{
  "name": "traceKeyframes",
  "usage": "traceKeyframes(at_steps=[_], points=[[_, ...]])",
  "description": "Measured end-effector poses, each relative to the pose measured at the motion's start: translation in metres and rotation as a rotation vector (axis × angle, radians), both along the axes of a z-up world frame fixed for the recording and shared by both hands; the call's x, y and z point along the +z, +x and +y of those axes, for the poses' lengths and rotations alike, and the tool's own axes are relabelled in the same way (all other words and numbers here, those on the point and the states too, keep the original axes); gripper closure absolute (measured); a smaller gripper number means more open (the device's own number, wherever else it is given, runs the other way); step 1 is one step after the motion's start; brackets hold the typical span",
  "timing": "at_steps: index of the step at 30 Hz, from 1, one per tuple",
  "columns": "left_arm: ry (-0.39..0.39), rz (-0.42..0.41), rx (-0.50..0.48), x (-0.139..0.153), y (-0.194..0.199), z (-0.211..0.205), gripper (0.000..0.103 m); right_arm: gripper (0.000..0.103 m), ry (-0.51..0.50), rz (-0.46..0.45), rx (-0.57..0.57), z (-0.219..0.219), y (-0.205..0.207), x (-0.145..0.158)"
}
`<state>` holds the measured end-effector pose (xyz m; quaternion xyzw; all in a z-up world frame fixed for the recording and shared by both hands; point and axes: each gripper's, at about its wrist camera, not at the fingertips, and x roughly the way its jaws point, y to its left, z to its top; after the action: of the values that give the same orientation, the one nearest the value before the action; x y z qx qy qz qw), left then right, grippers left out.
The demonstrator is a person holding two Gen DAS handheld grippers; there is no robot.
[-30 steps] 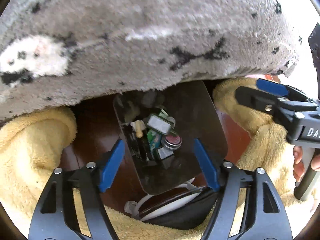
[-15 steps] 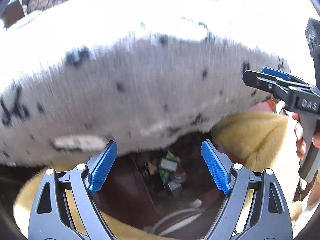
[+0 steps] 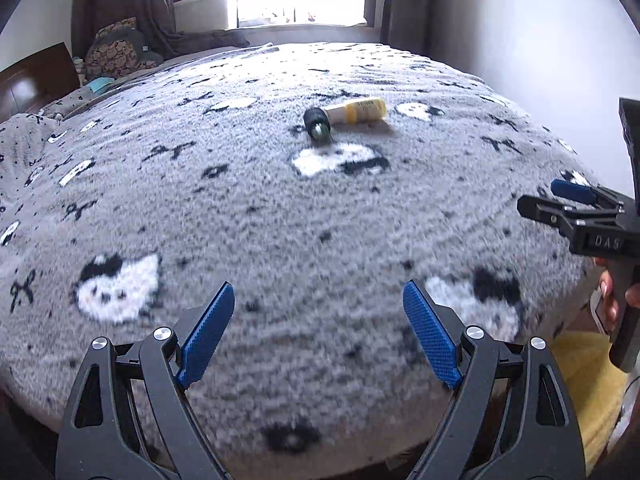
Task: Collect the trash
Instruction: 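Grasp the black thread spool with left tool while right tool grasps yellow lotion bottle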
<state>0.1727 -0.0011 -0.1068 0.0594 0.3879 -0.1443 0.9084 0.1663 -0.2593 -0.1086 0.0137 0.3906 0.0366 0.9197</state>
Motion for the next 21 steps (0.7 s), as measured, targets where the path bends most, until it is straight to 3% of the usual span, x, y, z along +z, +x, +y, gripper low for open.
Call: traceKeyframes(at_steps=[9, 14, 18, 21], points=[[-0.021, -0.005, 0.03, 0.004, 0.103, -0.033, 0.028, 0.004, -0.028, 0.029, -0.021, 0.001, 0.08, -0.005], [0.021, -0.008, 0.046, -0.002, 0.151, -0.052, 0.039, 0.004, -0.014, 0.044, -0.025, -0.005, 0.094, -0.009], [0.006, 0.042, 0.045, -0.014, 0.184, -0.062, 0.046, 0.004, 0.0, 0.041, 0.002, -0.004, 0.101, -0.008], [0.028, 0.09, 0.04, -0.027, 0.202, -0.069, 0.06, 0.004, -0.002, 0.03, 0.018, 0.002, 0.11, -0.005]])
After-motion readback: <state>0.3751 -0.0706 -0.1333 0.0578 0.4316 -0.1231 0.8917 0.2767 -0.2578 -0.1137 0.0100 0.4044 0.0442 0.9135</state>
